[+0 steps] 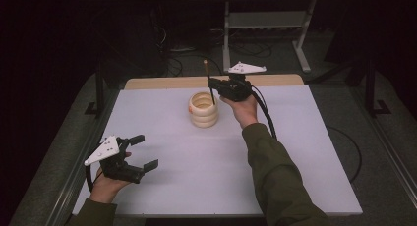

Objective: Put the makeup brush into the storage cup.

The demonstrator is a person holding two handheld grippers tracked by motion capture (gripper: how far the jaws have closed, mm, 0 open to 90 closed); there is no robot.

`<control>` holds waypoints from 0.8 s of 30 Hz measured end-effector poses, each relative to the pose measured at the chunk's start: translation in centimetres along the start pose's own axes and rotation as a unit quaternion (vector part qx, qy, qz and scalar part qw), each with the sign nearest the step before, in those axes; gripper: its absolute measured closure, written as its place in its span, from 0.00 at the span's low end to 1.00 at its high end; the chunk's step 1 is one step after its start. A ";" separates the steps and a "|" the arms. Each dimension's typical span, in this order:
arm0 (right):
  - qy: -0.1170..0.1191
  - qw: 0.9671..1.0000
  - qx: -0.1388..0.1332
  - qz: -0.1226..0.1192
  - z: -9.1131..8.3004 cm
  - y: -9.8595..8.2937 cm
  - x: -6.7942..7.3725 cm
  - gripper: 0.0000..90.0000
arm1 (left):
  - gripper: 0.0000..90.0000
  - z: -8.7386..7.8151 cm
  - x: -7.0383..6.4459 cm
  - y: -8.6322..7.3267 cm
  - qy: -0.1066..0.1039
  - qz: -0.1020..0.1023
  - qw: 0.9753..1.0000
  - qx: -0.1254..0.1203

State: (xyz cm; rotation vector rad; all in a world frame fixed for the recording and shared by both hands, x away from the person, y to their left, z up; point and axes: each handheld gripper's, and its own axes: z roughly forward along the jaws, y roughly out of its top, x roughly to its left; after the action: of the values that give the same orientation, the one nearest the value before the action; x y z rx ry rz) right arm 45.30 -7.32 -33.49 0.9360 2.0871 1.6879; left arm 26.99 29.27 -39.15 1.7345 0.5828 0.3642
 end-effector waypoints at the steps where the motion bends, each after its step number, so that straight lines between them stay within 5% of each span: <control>1: 0.001 1.000 -0.001 -0.002 0.2 0.1 0.1 0.92 | 0.00 0.0 0.0 0.0 0.000 -0.001 1.000 -0.001; 24: 0.002 1.000 0.018 -0.004 4.5 -0.4 1.4 0.92 | 0.00 -0.1 0.0 0.0 0.000 -0.010 1.000 -0.007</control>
State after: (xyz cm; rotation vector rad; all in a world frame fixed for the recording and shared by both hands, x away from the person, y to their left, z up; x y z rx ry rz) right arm 46.86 -3.07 -34.82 0.9345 2.1268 1.6561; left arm 26.89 29.36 -39.07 1.7144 0.5948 0.3535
